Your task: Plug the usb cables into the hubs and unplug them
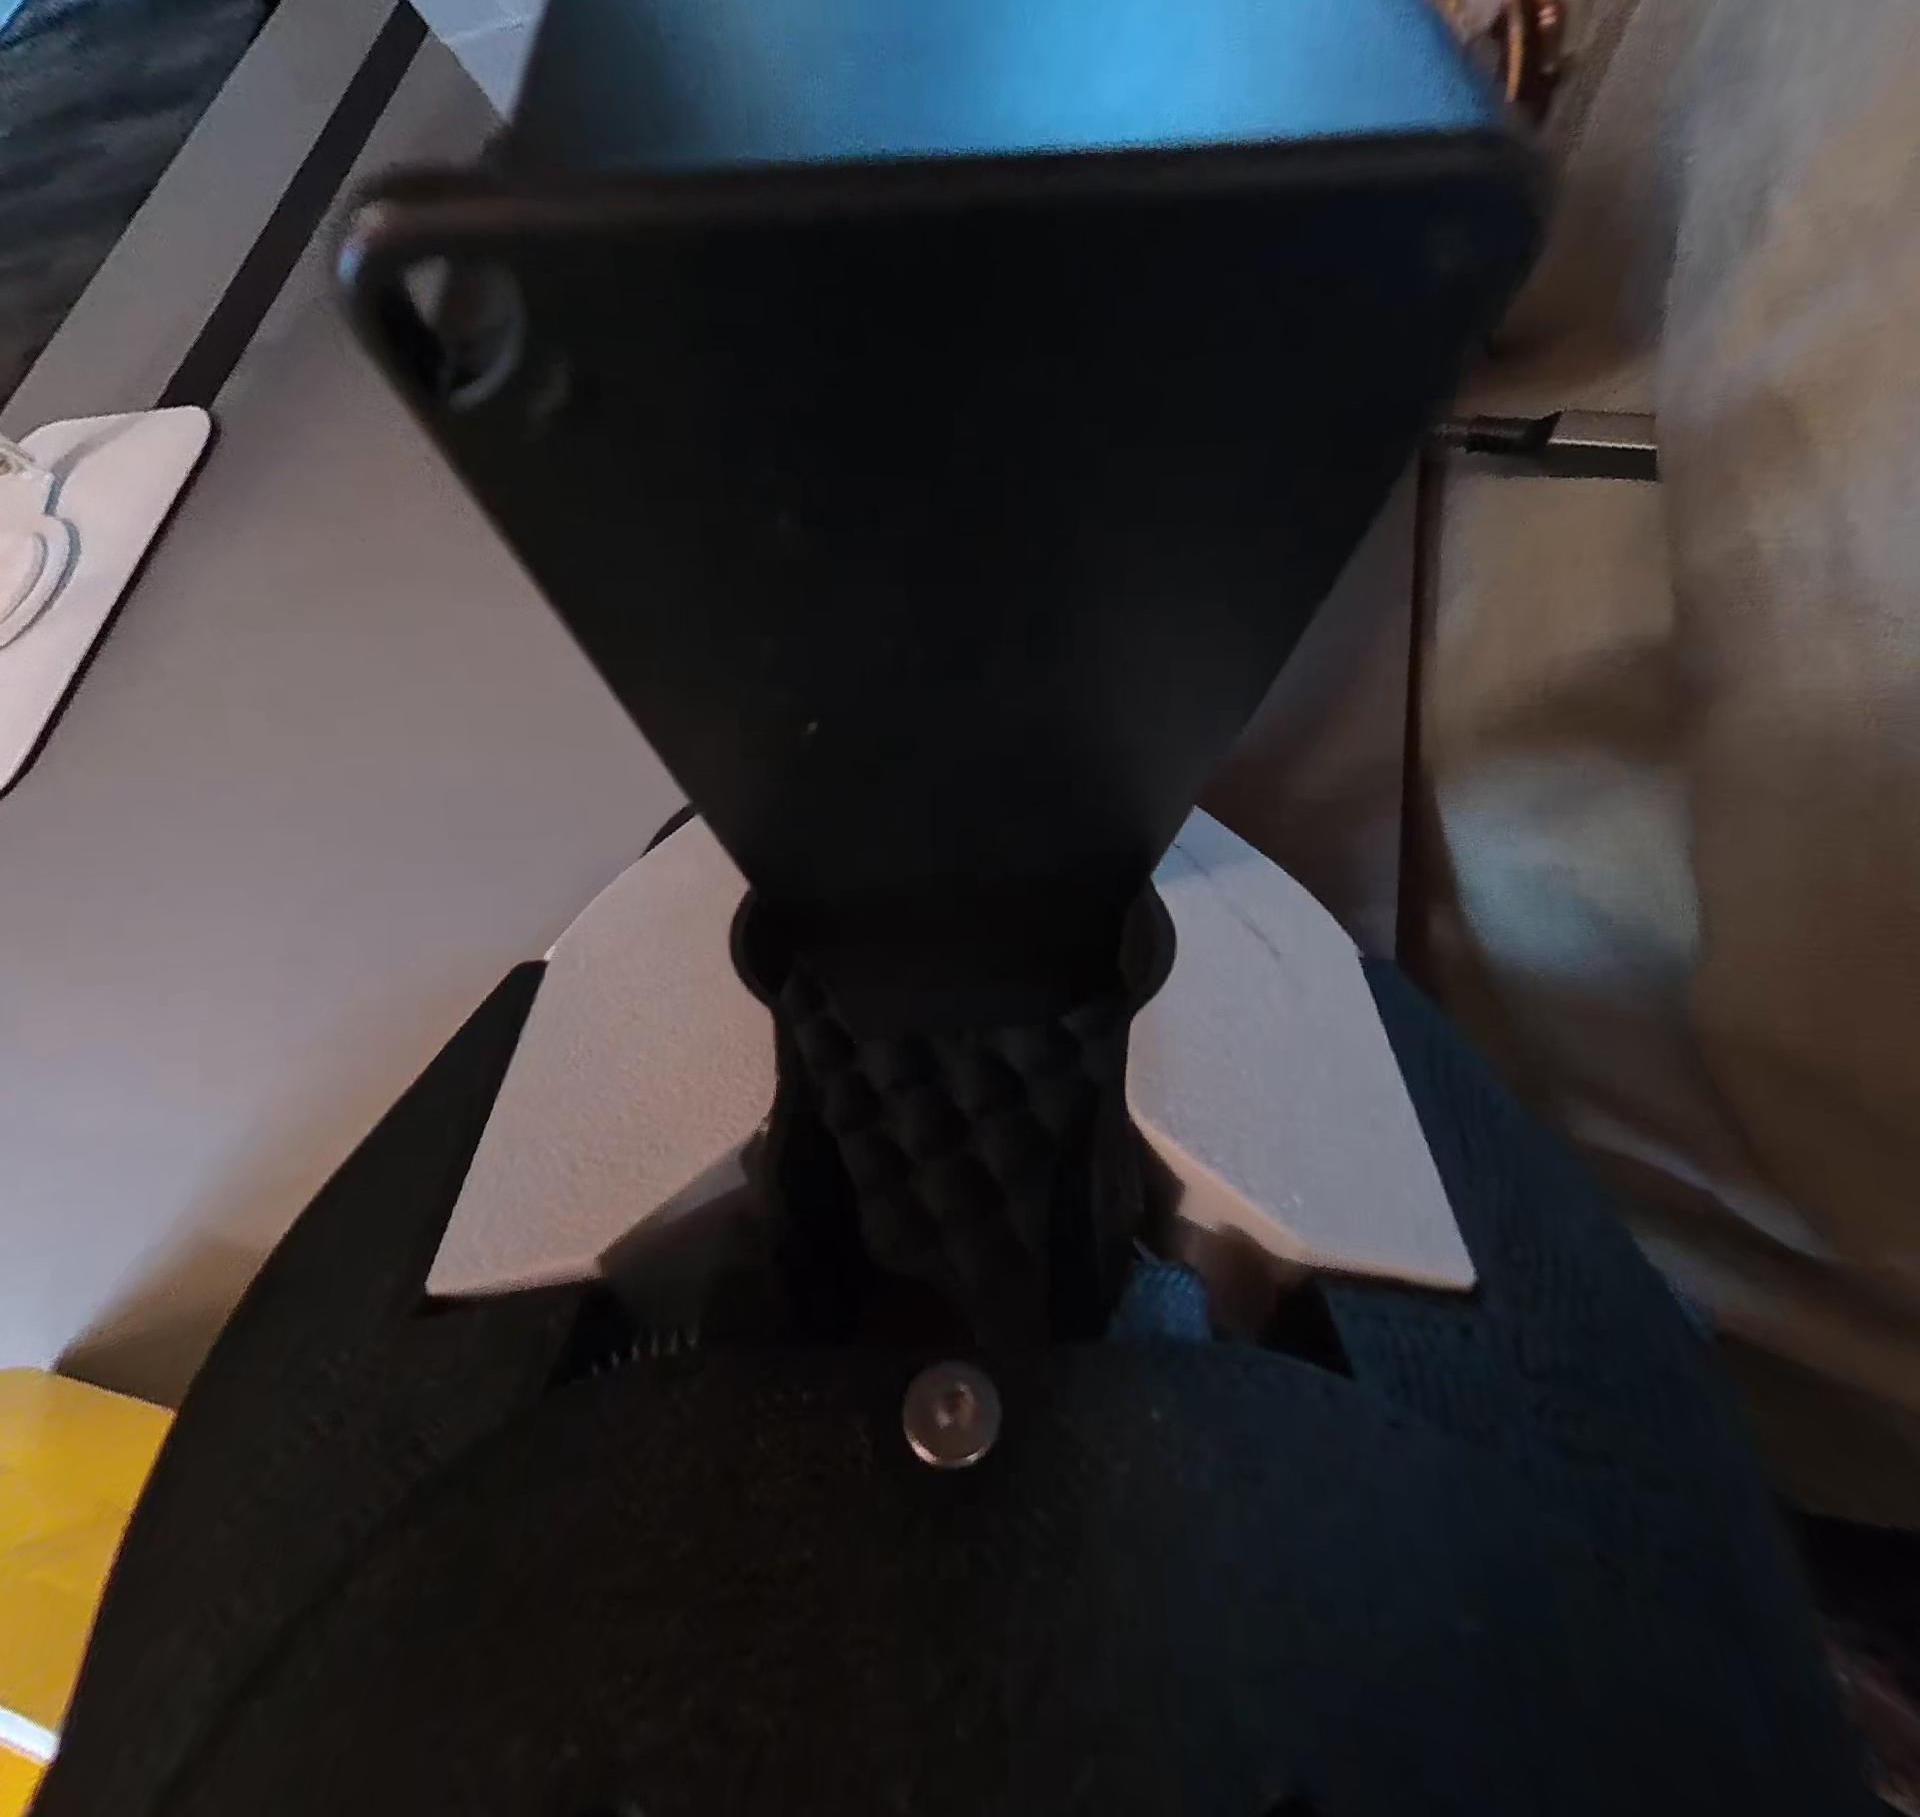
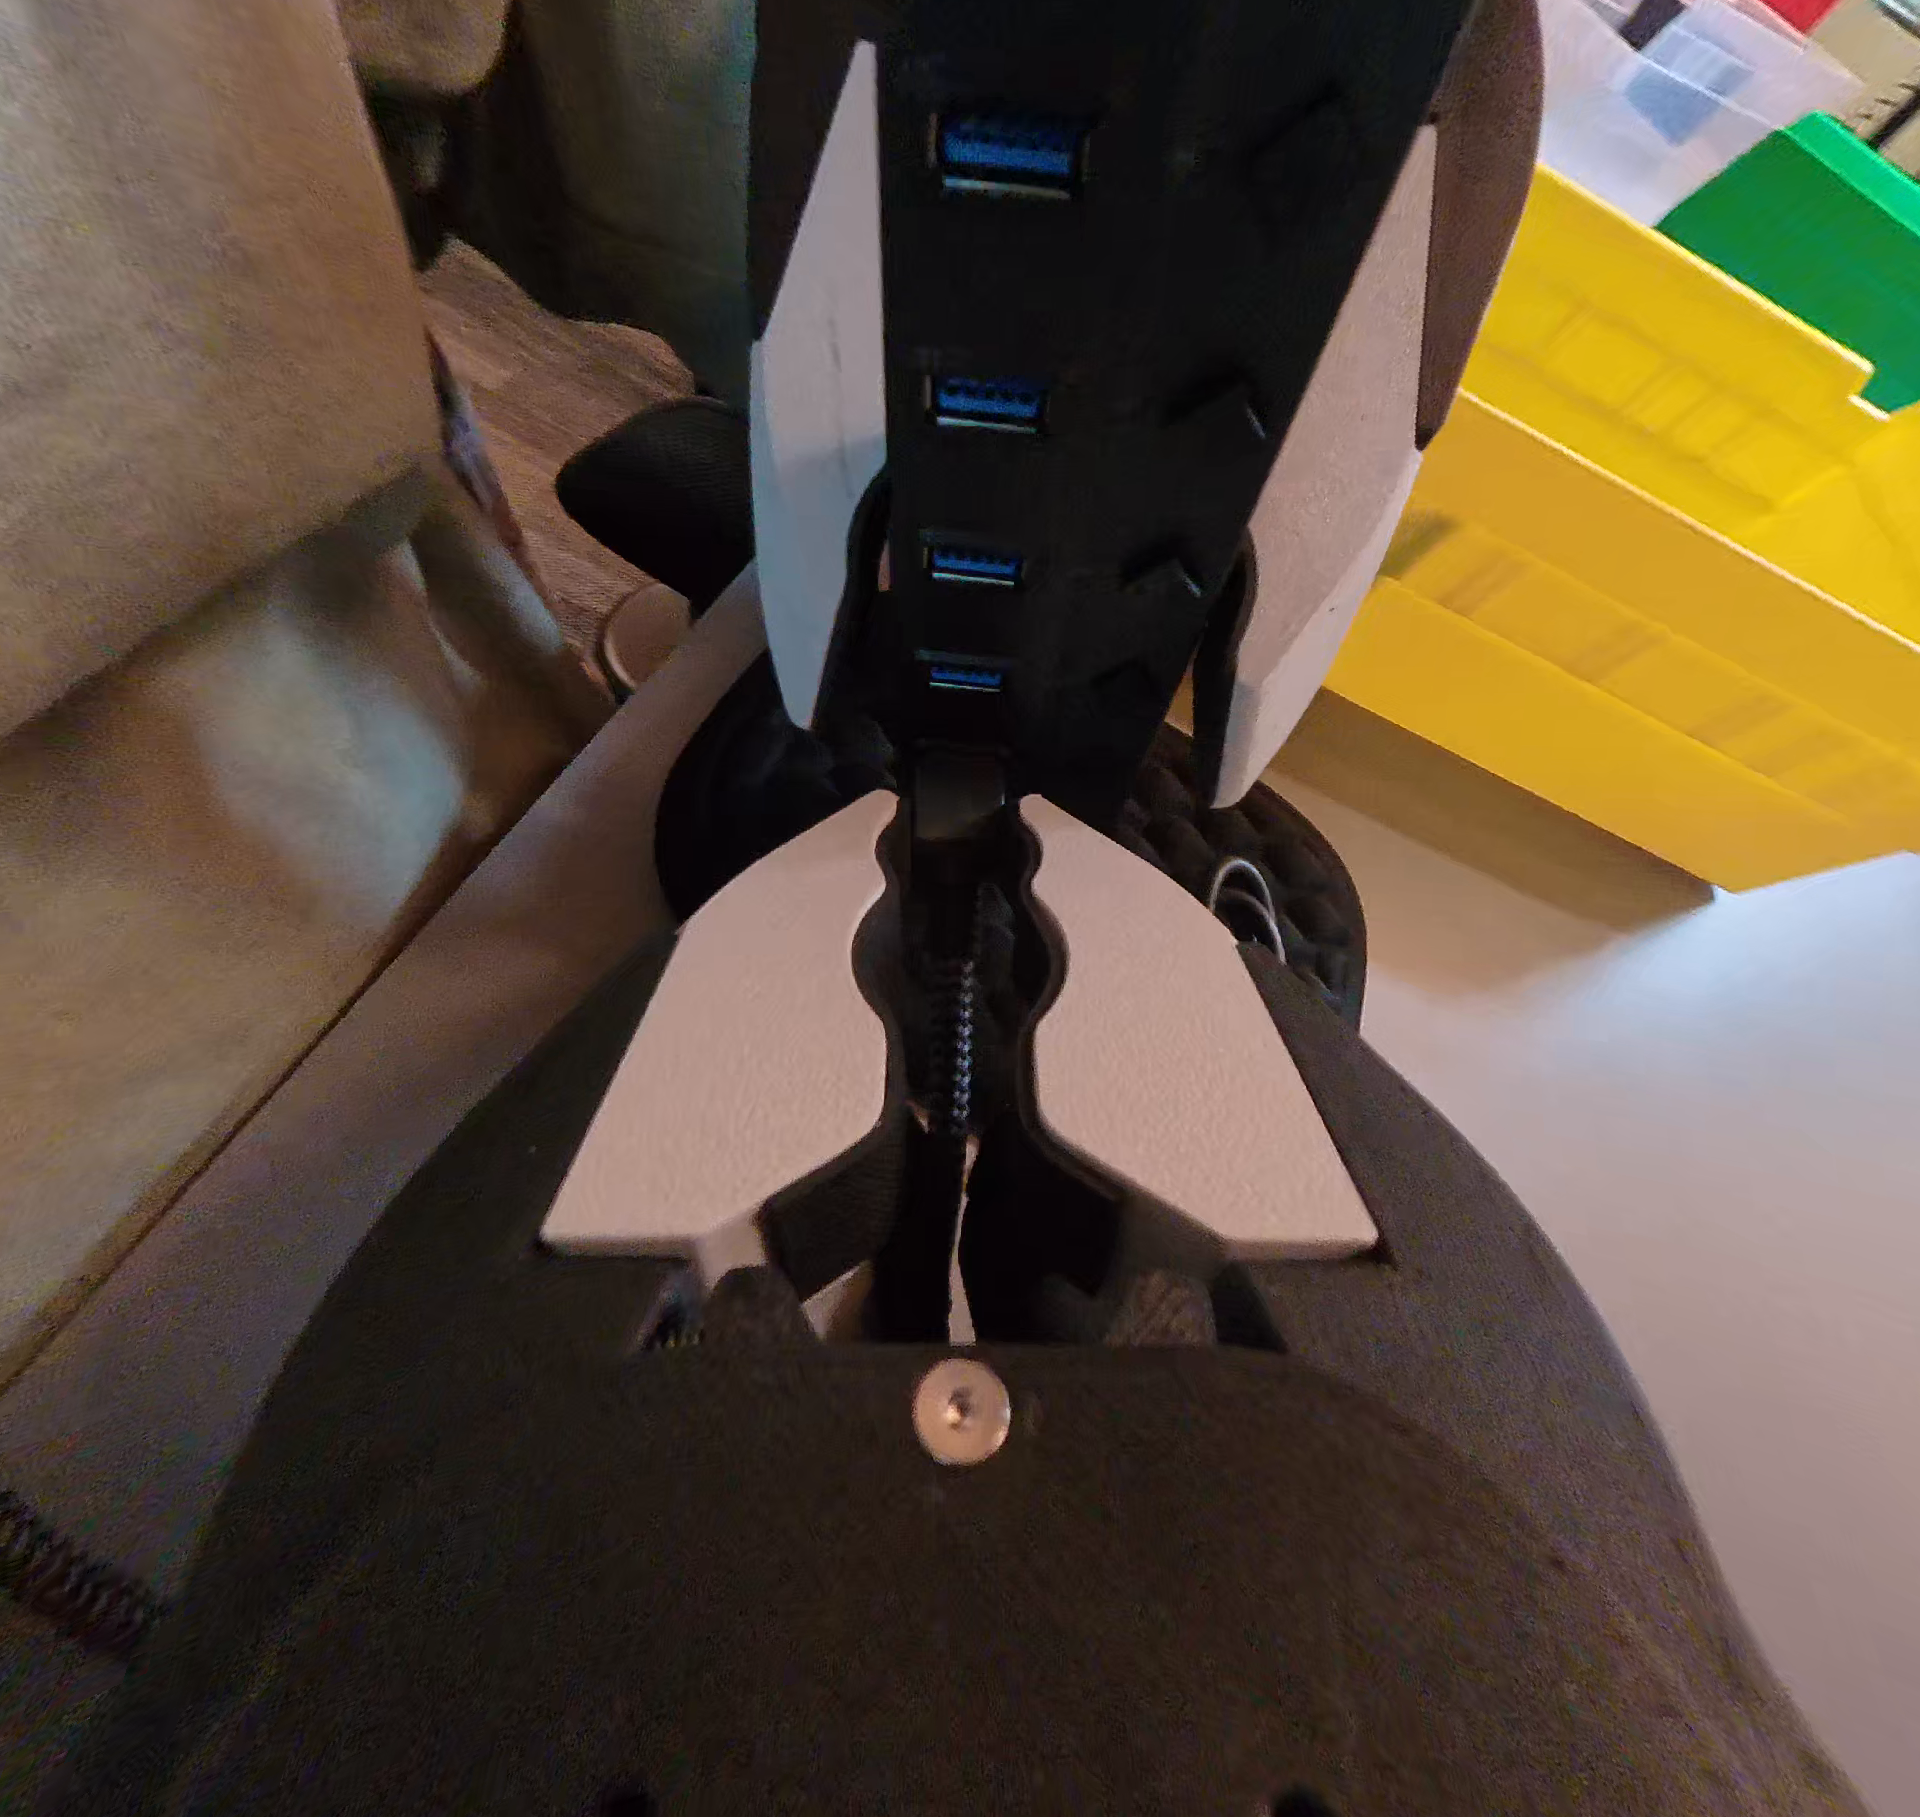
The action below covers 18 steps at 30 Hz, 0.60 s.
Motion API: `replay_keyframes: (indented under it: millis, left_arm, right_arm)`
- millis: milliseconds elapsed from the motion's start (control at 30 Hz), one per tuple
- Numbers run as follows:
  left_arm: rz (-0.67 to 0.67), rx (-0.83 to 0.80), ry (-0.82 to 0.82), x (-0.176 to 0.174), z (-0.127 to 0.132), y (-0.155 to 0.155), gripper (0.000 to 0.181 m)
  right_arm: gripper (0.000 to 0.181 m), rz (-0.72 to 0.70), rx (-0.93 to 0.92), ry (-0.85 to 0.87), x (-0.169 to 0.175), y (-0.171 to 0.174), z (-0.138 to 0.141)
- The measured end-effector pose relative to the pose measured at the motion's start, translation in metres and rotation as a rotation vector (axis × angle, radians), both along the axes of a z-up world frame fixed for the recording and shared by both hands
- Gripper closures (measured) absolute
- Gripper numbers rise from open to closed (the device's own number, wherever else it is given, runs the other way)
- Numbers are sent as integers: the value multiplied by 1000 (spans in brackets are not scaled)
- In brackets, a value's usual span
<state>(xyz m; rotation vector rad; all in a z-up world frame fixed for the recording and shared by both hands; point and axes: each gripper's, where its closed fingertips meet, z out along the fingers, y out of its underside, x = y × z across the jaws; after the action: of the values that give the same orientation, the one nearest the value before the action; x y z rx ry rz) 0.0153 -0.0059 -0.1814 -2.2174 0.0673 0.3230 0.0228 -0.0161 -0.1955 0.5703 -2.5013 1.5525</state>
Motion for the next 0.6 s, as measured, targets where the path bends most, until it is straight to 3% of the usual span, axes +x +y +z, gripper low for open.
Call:
replay_keyframes:
  millis: [100, 300, 500, 600]
  left_arm:
    - [-2, 0, -8, -1, 0, -1, 117]
    - [34, 10, -13, -2, -1, -3, 117]
    - [3, -12, 28, 1, -2, -2, 117]
    - [24, -1, 14, -1, -2, -6, 117]
  right_arm:
    - [164, 31, -18, -37, -1, -1, 1]
    - [165, -131, -34, 23, -1, 0, 0]
    - [165, 27, 31, 31, 0, 2, 0]
    - [164, -1, -18, -7, -1, 0, 1]
